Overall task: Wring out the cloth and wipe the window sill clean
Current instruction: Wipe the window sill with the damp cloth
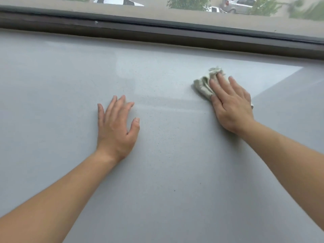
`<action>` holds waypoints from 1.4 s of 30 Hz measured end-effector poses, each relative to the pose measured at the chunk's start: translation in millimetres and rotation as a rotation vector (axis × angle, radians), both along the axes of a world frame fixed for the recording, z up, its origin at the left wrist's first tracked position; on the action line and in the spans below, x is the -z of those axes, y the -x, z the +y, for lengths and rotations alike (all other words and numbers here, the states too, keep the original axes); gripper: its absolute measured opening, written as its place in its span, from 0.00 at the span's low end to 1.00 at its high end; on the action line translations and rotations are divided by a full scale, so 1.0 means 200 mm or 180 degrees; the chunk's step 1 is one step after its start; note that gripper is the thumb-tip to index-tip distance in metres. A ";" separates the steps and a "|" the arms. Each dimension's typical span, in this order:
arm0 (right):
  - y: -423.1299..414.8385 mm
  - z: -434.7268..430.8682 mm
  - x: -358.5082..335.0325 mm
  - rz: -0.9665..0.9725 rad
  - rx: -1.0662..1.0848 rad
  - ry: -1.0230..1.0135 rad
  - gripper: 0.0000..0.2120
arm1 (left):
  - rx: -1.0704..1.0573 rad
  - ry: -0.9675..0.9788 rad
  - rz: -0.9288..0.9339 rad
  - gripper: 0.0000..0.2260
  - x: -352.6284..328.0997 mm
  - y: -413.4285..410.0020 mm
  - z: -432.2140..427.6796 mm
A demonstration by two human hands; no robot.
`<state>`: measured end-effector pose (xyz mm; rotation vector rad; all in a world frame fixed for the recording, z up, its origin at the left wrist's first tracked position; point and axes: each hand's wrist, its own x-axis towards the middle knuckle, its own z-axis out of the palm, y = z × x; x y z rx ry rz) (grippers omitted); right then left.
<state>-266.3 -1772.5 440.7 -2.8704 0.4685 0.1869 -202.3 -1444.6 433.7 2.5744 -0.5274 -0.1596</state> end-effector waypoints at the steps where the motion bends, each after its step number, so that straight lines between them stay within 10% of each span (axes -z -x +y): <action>1: -0.02 0.02 0.01 -0.0027 0.0303 -0.0029 0.25 | 0.0067 -0.0048 -0.0045 0.26 -0.01 0.09 -0.02; 10: 0.34 0.25 0.00 0.0027 -0.0940 0.0005 0.25 | 0.0209 -0.0583 -0.0023 0.27 0.02 0.71 -0.02; 16: 0.17 0.21 0.02 -0.0086 0.0469 0.0006 0.26 | 0.0261 -0.0998 -0.0082 0.29 0.02 0.71 -0.04; 23: 0.66 0.38 0.02 -0.0064 -0.1244 0.0091 0.26 | 0.0256 -0.1079 -0.0057 0.29 0.02 0.68 -0.04; 29: 0.51 0.41 0.01 -0.0097 0.0524 0.0041 0.26 | 0.0240 -0.1048 0.0004 0.30 0.01 0.65 -0.04; 36: 0.90 0.59 0.01 -0.0016 -0.0978 0.0106 0.25 | 0.0163 -0.0570 -0.0014 0.30 0.01 0.61 -0.03; 42: 0.65 0.49 0.03 -0.0103 0.0666 0.0037 0.25 | 0.0157 -0.0547 -0.0051 0.32 0.03 0.59 -0.03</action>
